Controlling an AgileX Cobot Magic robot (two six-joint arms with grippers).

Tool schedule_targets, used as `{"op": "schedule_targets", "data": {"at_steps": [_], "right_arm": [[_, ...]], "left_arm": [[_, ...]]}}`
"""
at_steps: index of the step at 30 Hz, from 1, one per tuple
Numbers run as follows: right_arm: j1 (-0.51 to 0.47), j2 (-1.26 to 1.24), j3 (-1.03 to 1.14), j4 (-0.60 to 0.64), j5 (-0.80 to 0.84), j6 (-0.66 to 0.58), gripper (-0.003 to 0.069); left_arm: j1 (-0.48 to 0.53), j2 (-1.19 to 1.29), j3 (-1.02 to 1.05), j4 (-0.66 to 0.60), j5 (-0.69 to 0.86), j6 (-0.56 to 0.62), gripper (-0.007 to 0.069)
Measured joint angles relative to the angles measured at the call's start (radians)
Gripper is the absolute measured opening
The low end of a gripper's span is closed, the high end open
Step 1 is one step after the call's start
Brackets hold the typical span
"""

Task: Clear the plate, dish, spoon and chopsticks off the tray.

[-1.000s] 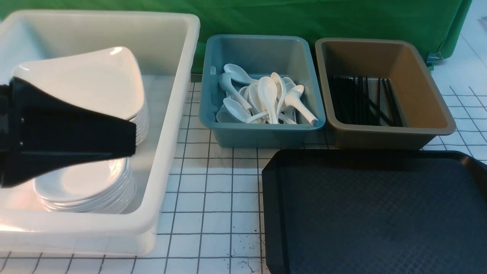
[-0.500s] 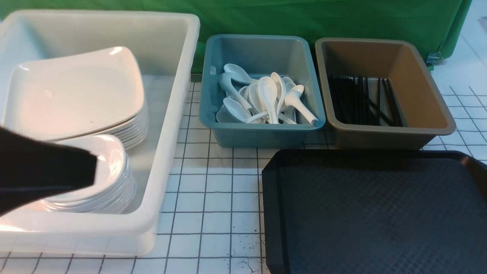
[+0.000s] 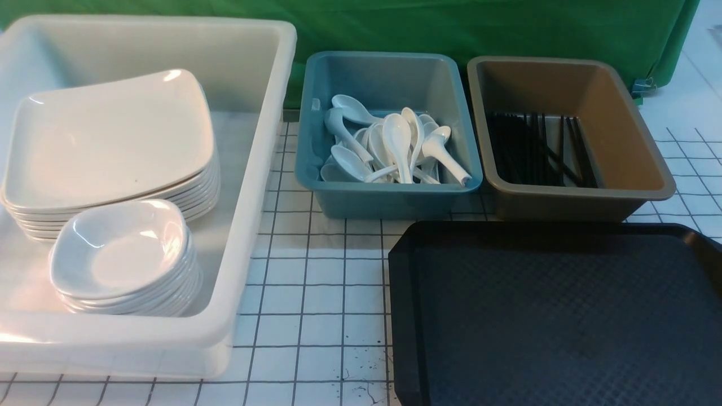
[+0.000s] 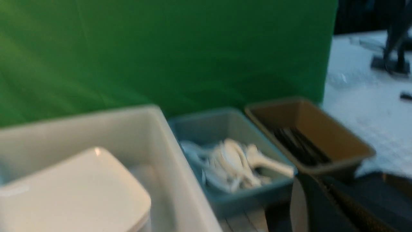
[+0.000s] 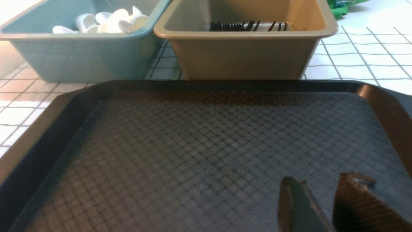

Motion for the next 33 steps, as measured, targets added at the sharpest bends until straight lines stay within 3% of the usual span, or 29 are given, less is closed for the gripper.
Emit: {"op": "schedule_targets", "data": {"at_steps": [5, 18, 26, 33], "right_arm": [[0.0, 0.0, 0.0, 0.0, 0.0, 0.0, 0.024], [0.0, 0.0, 0.0, 0.0, 0.0, 0.0, 0.024], [0.0, 0.0, 0.0, 0.0, 0.0, 0.0, 0.024], [0.0, 0.0, 0.0, -0.002, 0.0, 0.0, 0.024]], "left_arm": [[0.0, -0.003, 0.0, -0.029, -0.157, -0.015, 0.0004], [0.0, -0.005, 0.0, -0.009, -0.172, -0.016, 0.0004], [0.0, 0.002, 0.023, 0.066, -0.203, 0.009, 0.0004], [0.002, -0.037, 0.358, 0.157, -0.391, 0.009, 0.0004]]}}
